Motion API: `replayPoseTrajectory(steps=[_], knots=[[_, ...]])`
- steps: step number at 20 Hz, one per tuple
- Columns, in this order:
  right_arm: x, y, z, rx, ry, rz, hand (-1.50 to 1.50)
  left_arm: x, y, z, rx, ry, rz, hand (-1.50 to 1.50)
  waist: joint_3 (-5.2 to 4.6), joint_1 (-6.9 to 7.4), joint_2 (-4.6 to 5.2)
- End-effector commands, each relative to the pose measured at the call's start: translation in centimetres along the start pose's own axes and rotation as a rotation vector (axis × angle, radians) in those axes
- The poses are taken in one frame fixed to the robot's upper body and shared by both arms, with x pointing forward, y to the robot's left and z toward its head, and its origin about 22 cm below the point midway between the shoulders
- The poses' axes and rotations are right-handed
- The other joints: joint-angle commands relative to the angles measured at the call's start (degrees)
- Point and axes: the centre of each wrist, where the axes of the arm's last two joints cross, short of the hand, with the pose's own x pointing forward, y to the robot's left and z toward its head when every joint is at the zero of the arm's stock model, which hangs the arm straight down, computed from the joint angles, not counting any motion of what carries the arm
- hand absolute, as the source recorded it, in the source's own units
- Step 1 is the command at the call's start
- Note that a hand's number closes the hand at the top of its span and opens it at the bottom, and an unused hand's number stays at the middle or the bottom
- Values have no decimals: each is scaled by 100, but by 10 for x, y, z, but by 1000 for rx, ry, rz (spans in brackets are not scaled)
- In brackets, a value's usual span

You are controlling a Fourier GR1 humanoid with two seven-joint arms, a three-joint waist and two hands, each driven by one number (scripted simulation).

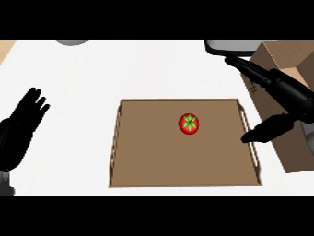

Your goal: Pick the tomato from the tray and place it in the cardboard box

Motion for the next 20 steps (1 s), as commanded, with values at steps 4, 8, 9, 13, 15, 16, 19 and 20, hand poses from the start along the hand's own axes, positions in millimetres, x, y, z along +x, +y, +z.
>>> replayPoseTrajectory(steps=[4, 8, 9, 13, 15, 16, 19, 20], knots=[[56, 15, -47, 253, 197, 275, -150, 9, 2, -8, -9, -13, -2, 0, -1, 46, 20], [67, 37, -54, 342, 259, 275, -150, -6, 7, 2, 20, 11, -7, 0, 13, -10, 26], [64, 42, -58, 364, 277, 273, -150, 17, 14, -6, 9, -15, -5, 0, 15, -6, 31], [71, 53, -83, 426, 361, 219, -150, 13, -8, 8, -22, 2, -3, 0, 17, 35, 33], [88, 55, -76, 440, 366, 228, -150, -14, 5, -3, 8, 9, 19, 0, 13, -50, 32], [59, 66, -82, 457, 396, 238, -150, 14, 12, 5, 3, -20, 2, 0, 18, 20, 41], [60, 29, -67, 465, 408, 234, -150, 2, 0, 7, 9, -10, -2, 0, 18, -37, 32], [65, 45, -72, 495, 412, 248, -150, 8, 12, 3, 8, -5, 10, 0, 17, -34, 33]])
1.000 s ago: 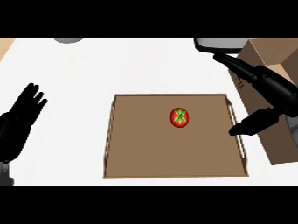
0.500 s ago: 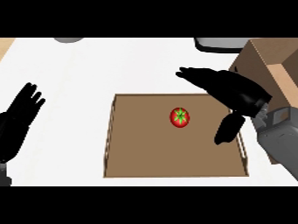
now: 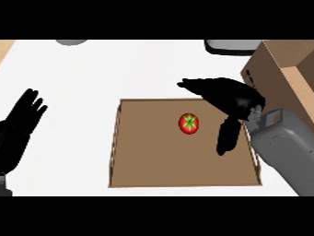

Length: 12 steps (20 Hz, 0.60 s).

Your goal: Pick the tomato from the tray and place it in the cardboard box

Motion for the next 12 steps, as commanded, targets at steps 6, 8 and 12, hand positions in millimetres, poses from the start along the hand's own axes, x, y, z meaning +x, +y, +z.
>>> replayPoseTrajectory(steps=[6, 8, 12], knots=[[-16, 16, 15, 50, 33, 34, -150, -5, 10, -7, 6, -1, -5, 0, 2, -36, 0], [-5, 11, -17, 39, 25, 9, -150, -15, 3, -8, 3, 4, -5, 0, 1, 2, 9], [-10, 30, -13, 24, -5, 6, -150, -1, -3, -8, -2, 10, -3, 0, 3, -14, 4]])
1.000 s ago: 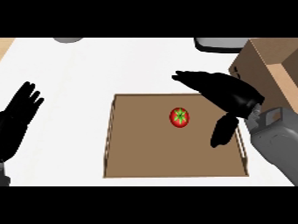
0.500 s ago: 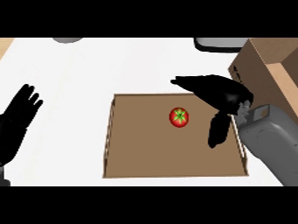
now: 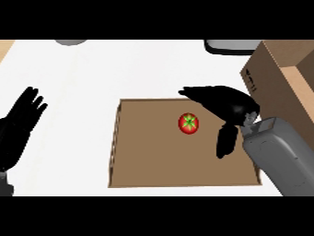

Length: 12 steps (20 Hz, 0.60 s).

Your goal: Pick the tomato from the tray and place it in the cardboard box

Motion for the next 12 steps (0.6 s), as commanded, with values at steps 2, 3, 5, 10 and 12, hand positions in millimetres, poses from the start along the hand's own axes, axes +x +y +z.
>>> replayPoseTrajectory(steps=[2, 3, 5, 10, 12], knots=[[-1, -6, -5, -31, -31, 7, -150, -7, -15, -7, 8, -14, -17, 0, 0, -1, 2], [2, 14, -14, -39, -37, 13, -150, -17, -9, -2, -2, -22, 2, 0, 0, 6, 4], [11, 22, 2, -52, -55, 9, -150, -4, 8, 18, 4, 4, -8, 0, 0, 3, -9], [17, 6, -15, -36, 2, 80, -150, -3, 1, 3, -6, 5, -7, 0, 0, 1, -2], [9, 12, -21, -22, 2, 71, -150, 3, -6, 5, 11, -12, 6, 0, 0, 6, -1]])
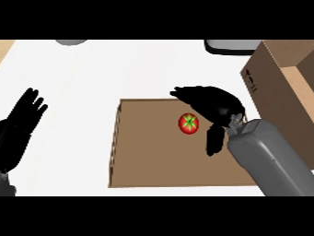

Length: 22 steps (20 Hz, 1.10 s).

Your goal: Pick the tomato from the tray and place it in the cardboard box

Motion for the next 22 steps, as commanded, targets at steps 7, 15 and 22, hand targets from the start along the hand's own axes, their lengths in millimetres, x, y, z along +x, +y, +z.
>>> replayPoseTrajectory(steps=[7, 15, 22], knots=[[0, -4, -7, 22, 52, 34, -150, -6, -14, 9, -9, 4, -10, 0, 1, -5, -3], [17, 20, -12, 41, 73, 63, -150, -15, 0, -5, -4, 4, -1, 0, -1, -22, -1], [7, 34, -27, 74, 87, 76, -150, 4, -3, -4, -7, 26, -1, 0, 1, -14, -4]])
